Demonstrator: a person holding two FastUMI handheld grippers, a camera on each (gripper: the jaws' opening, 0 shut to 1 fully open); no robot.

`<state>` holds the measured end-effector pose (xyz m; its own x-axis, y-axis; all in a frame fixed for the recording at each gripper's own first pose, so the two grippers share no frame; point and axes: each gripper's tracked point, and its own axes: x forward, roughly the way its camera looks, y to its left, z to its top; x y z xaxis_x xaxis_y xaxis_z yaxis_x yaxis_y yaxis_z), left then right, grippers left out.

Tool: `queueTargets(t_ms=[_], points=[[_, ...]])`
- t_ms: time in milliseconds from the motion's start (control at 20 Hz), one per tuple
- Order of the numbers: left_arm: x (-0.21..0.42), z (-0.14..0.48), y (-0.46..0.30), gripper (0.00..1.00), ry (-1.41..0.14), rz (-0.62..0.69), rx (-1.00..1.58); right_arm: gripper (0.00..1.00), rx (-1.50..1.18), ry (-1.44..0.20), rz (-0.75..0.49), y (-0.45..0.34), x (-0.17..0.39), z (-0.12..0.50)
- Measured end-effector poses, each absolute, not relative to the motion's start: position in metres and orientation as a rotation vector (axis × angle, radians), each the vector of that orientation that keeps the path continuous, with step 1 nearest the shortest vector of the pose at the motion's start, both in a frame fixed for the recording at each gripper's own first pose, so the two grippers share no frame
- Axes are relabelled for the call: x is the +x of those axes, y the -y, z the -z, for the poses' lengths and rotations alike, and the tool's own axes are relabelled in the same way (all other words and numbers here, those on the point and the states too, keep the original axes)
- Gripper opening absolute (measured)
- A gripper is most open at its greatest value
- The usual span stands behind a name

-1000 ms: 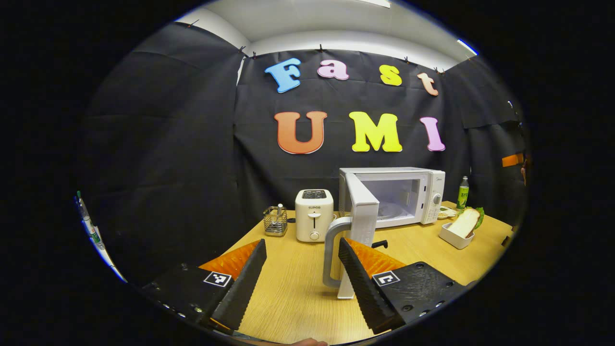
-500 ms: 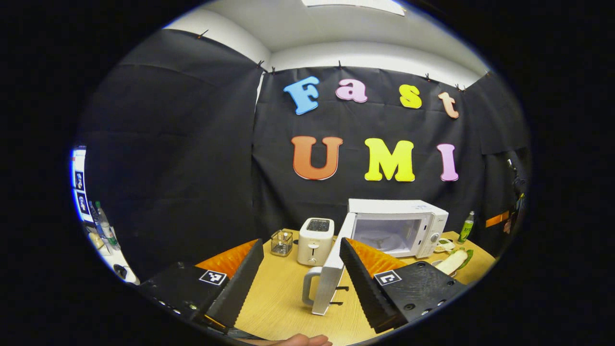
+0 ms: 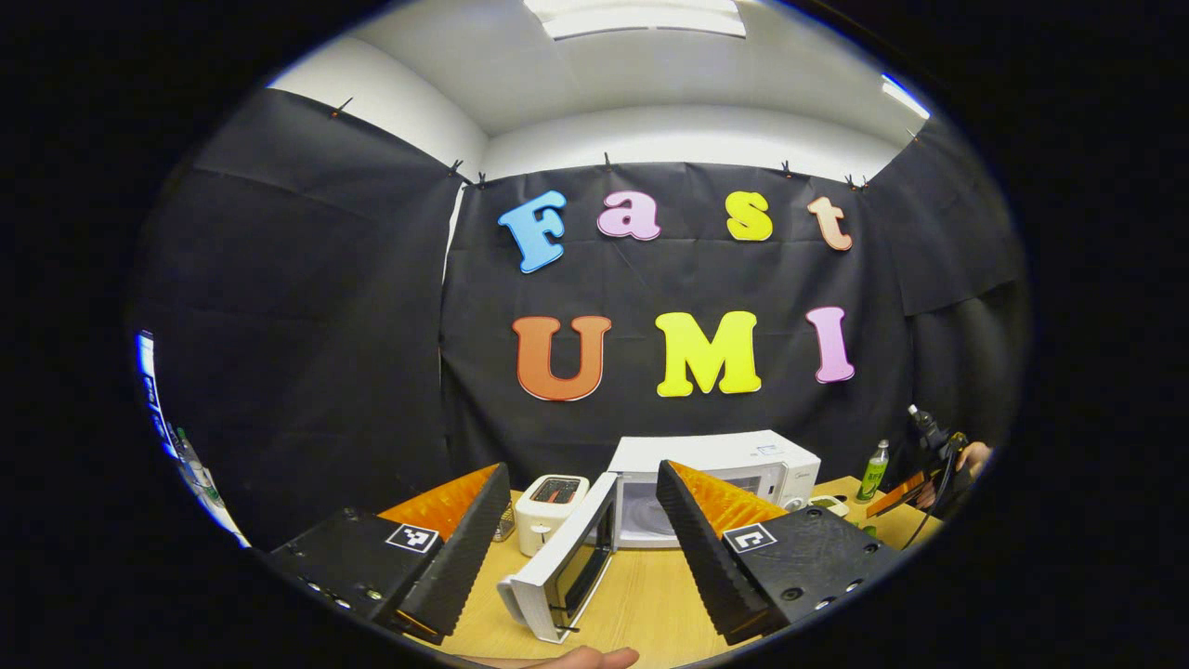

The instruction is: Open the microwave oven with the left hand, put the food in, and close the microwave oven.

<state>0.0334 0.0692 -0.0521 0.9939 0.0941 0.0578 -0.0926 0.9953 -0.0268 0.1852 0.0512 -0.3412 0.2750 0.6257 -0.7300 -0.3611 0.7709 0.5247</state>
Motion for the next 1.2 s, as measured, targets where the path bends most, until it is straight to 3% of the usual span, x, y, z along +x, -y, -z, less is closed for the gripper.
queueTargets(t_ms=[50,100,150,200,300,350,500,550,600,650,700,750,800,850,1000,1050,1100,1150,1200], points=[[0.036,0.052,-0.059,0.95,0.058,-0.071,-0.028,0.91,0.329,-1.148,-0.708,-0.055,0.178,0.343],[0.037,0.050,-0.052,0.95,0.058,-0.060,-0.027,0.77,0.375,-1.180,-0.737,-0.059,0.176,0.345],[0.037,0.049,-0.048,0.84,0.055,-0.053,-0.021,0.78,0.400,-1.207,-0.760,-0.063,0.174,0.352],[0.038,0.051,-0.045,0.95,0.047,-0.048,-0.013,0.77,0.421,-1.228,-0.768,-0.066,0.174,0.359],[0.039,0.058,-0.030,0.95,0.021,-0.004,-0.027,0.77,0.471,-1.277,-0.782,-0.071,0.170,0.367],[0.039,0.062,-0.022,0.95,0.005,0.025,-0.039,0.84,0.499,-1.305,-0.805,-0.074,0.164,0.368],[0.039,0.068,-0.025,0.95,-0.022,0.040,-0.046,0.29,0.535,-1.318,-0.770,-0.074,0.158,0.362],[0.038,0.068,-0.028,0.95,-0.021,0.038,-0.043,0.35,0.497,-1.282,-0.771,-0.073,0.154,0.355],[0.038,0.068,-0.030,0.95,-0.019,0.036,-0.042,0.26,0.461,-1.244,-0.768,-0.073,0.152,0.344],[0.038,0.068,-0.031,0.95,-0.022,0.044,-0.043,0.34,0.416,-1.198,-0.777,-0.074,0.150,0.331],[0.037,0.071,-0.033,0.95,-0.025,0.050,-0.046,0.24,0.375,-1.154,-0.786,-0.075,0.146,0.318],[0.037,0.074,-0.036,0.95,-0.026,0.051,-0.047,0.33,0.328,-1.110,-0.792,-0.076,0.141,0.305],[0.037,0.077,-0.040,0.95,-0.028,0.050,-0.047,0.24,0.273,-1.064,-0.795,-0.078,0.137,0.294],[0.037,0.078,-0.044,0.95,-0.027,0.050,-0.049,0.31,0.214,-1.014,-0.792,-0.080,0.132,0.284],[0.033,0.077,-0.053,0.95,-0.005,0.059,-0.072,0.21,0.021,-0.852,-0.731,-0.085,0.125,0.264],[0.031,0.076,-0.059,0.95,0.003,0.053,-0.069,0.21,-0.041,-0.786,-0.695,-0.087,0.128,0.257],[0.030,0.075,-0.065,0.95,0.013,0.049,-0.067,0.29,-0.099,-0.728,-0.667,-0.091,0.127,0.252],[0.029,0.074,-0.069,0.95,0.021,0.050,-0.069,0.21,-0.141,-0.680,-0.652,-0.098,0.125,0.246],[0.027,0.074,-0.070,0.95,0.024,0.058,-0.072,0.29,-0.174,-0.642,-0.647,-0.107,0.120,0.243]])
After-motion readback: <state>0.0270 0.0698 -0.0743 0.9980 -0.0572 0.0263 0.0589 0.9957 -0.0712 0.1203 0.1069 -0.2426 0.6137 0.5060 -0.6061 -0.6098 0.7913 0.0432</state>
